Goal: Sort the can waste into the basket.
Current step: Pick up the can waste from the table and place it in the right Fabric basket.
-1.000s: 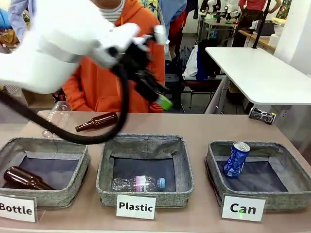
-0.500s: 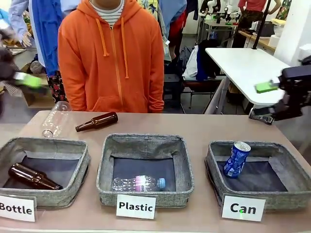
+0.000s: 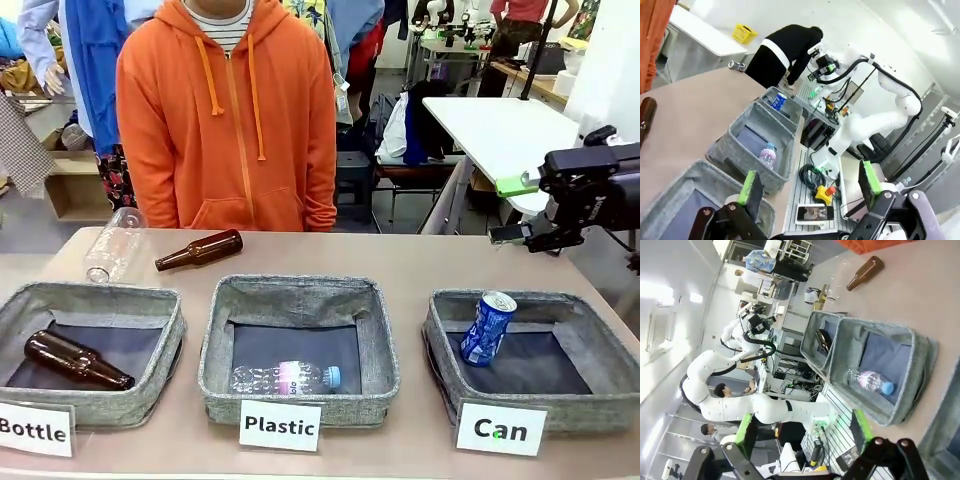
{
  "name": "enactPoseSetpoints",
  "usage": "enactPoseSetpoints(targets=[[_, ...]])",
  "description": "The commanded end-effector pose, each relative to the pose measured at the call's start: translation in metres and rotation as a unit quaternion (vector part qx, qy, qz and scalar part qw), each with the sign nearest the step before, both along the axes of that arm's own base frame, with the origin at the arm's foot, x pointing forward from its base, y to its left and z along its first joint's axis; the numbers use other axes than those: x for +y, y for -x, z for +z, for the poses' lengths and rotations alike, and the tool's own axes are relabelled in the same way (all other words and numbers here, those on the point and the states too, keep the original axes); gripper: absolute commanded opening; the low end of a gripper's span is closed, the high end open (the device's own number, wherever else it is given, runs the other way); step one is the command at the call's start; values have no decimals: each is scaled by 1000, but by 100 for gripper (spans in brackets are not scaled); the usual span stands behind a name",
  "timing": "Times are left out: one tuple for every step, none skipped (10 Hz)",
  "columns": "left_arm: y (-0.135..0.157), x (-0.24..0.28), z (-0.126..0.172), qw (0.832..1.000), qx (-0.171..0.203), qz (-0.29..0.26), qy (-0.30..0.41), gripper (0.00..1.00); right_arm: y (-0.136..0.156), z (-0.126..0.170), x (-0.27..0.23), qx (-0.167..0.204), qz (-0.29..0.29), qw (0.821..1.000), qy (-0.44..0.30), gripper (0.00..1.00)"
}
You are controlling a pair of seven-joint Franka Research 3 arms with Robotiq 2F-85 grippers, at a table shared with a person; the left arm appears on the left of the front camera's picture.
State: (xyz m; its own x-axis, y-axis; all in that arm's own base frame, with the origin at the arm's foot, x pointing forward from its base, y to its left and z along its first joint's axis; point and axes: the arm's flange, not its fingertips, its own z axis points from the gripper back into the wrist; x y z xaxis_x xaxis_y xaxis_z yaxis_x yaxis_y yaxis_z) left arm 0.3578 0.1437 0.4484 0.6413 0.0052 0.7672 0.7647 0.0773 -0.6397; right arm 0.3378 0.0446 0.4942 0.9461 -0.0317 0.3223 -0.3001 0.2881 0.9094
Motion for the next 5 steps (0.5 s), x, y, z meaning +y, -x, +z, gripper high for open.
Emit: enactPoseSetpoints(targets=[[-6, -17, 27, 1000, 5, -10, -23, 100, 6, 8, 1, 6, 2, 1000, 6, 100], [-6, -17, 27, 1000, 5, -10, -23, 100, 6, 8, 1, 6, 2, 1000, 6, 100], [-6, -17, 27, 1000, 5, -10, -23, 100, 6, 8, 1, 6, 2, 1000, 6, 100], [-6, -17, 27, 1000, 5, -10, -23, 100, 6, 8, 1, 6, 2, 1000, 6, 100], [-6, -17, 27, 1000, 5, -10, -23, 100, 6, 8, 1, 6, 2, 1000, 6, 100]])
